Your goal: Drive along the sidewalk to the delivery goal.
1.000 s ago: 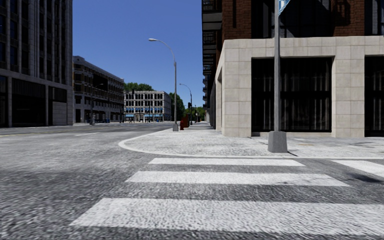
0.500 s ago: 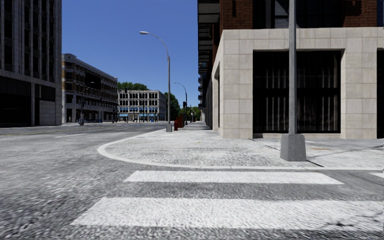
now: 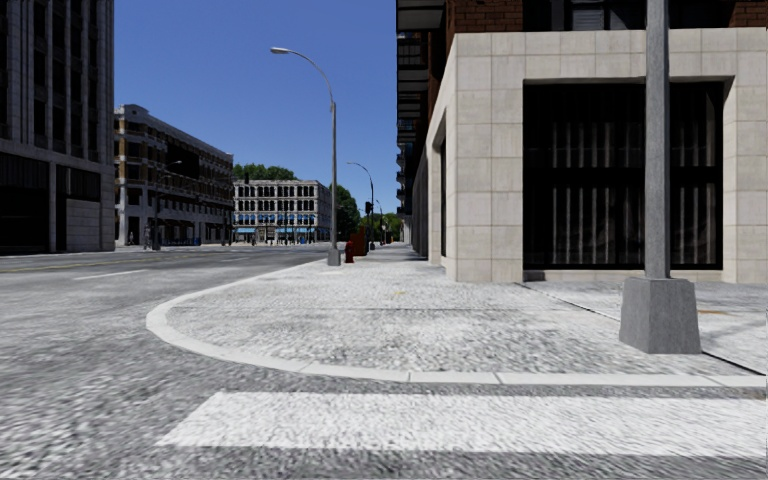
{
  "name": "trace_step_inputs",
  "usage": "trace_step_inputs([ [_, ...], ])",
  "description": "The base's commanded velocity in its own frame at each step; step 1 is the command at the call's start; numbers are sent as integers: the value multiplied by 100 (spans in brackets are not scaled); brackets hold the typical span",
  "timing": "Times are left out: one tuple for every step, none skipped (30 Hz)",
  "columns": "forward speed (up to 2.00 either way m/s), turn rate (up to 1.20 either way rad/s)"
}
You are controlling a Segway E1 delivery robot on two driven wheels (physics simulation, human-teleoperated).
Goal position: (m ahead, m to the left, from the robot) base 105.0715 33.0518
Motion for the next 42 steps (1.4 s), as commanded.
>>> trace_step_inputs([
  [200, 0],
  [200, 0],
  [200, 0],
  [200, 0],
  [200, 0],
  [200, 0],
  [200, 0],
  [200, 0],
  [200, 0],
  [200, 0],
  [200, 0],
  [200, 0],
  [200, 0],
  [200, 0],
  [200, 0],
  [200, 0],
  [200, 0],
  [200, 0],
  [200, 0],
  [200, 0],
  [200, 0],
  [200, 0],
  [200, 0],
  [200, 0],
  [200, 0],
  [200, 0],
  [200, 0],
  [200, 0],
  [200, 0],
  [200, 0],
  [200, 0],
  [200, 0],
  [200, 0],
  [200, 0],
  [200, 0],
  [200, 0],
  [200, 0],
  [200, 0],
  [200, 0],
  [200, 0],
  [200, 0],
  [200, 0],
])
